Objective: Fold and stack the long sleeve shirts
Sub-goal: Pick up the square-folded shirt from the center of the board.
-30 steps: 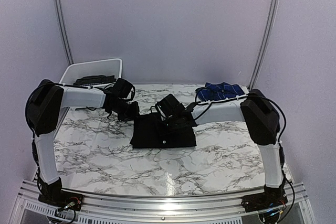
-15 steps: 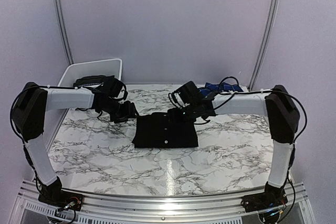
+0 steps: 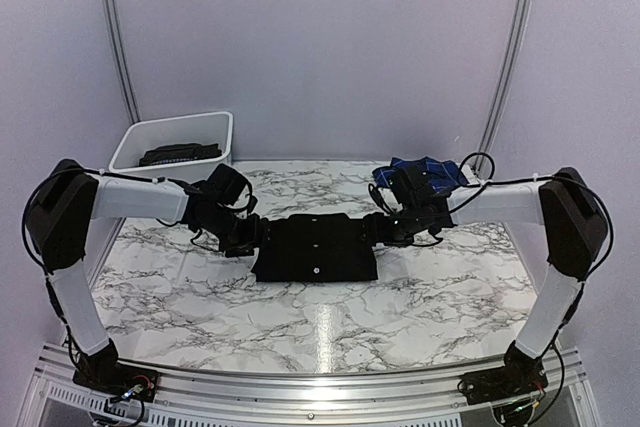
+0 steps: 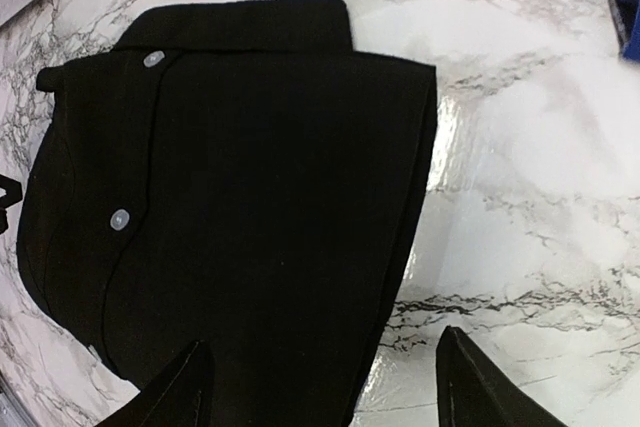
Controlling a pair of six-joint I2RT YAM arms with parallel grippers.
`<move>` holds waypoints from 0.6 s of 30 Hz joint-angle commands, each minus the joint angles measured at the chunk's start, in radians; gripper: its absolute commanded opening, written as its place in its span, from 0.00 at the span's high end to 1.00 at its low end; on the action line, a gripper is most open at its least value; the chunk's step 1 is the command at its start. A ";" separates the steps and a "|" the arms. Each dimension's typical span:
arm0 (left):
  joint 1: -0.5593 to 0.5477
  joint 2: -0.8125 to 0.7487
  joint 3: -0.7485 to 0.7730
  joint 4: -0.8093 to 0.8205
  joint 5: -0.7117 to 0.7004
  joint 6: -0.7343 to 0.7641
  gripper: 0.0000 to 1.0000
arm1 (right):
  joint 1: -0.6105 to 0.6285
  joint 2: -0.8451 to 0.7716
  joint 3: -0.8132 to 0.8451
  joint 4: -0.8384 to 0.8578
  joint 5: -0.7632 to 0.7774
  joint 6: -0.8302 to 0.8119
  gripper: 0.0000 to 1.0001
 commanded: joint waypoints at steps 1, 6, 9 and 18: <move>-0.025 0.039 0.000 -0.002 -0.023 -0.008 0.27 | 0.003 0.011 -0.021 0.053 -0.038 0.015 0.32; -0.055 0.071 0.014 -0.018 -0.091 -0.015 0.28 | 0.006 0.051 -0.039 0.070 -0.023 0.023 0.33; -0.070 0.090 0.025 -0.022 -0.124 -0.023 0.29 | 0.014 0.074 -0.038 0.082 -0.020 0.032 0.34; -0.111 0.164 0.082 -0.056 -0.252 -0.057 0.52 | 0.108 0.204 0.052 0.036 0.068 0.043 0.45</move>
